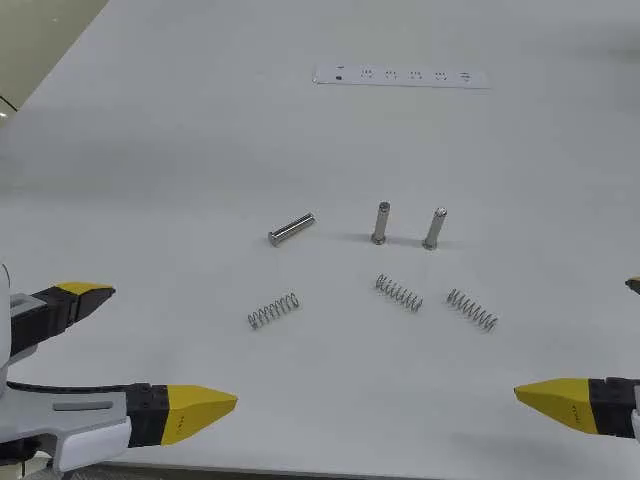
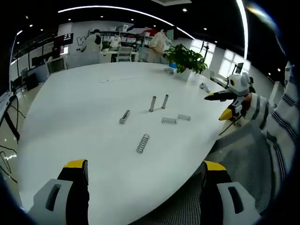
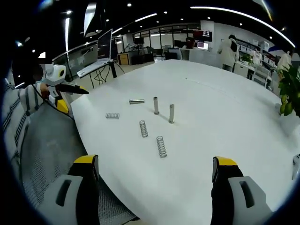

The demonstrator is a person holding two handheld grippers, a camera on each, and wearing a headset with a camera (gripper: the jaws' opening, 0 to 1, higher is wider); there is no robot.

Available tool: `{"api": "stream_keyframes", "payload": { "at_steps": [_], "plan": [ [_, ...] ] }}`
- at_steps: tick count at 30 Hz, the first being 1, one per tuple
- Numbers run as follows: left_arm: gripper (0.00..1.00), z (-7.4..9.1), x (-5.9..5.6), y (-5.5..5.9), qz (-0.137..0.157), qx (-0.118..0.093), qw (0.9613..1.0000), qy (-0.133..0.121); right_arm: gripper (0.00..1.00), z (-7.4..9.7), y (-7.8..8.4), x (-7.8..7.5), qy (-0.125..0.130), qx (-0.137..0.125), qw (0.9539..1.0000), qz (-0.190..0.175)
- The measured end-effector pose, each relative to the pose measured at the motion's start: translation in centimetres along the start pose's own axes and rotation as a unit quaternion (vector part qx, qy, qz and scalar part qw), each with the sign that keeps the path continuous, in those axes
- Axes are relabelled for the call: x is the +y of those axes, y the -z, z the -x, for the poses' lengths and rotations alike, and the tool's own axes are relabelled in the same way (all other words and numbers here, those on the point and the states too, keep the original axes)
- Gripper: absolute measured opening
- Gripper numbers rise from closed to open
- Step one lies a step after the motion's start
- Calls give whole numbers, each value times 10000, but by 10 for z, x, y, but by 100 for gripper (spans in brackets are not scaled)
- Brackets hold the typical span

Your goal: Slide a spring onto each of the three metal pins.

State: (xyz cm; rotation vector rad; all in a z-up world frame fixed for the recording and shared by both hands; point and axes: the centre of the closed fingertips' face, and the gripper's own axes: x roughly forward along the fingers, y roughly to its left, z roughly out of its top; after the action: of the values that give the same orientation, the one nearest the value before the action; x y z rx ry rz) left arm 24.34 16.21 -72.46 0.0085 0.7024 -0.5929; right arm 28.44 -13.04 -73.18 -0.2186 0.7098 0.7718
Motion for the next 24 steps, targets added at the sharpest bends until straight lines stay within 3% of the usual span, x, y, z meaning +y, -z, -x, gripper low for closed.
{"api": "stream_keyframes", "payload": {
  "at_steps": [24],
  "plan": [
    [98, -3, -3, 12, -119, 213, 9997, 78, 100, -3, 5, 2, 15, 99, 10000, -1]
  ]
}}
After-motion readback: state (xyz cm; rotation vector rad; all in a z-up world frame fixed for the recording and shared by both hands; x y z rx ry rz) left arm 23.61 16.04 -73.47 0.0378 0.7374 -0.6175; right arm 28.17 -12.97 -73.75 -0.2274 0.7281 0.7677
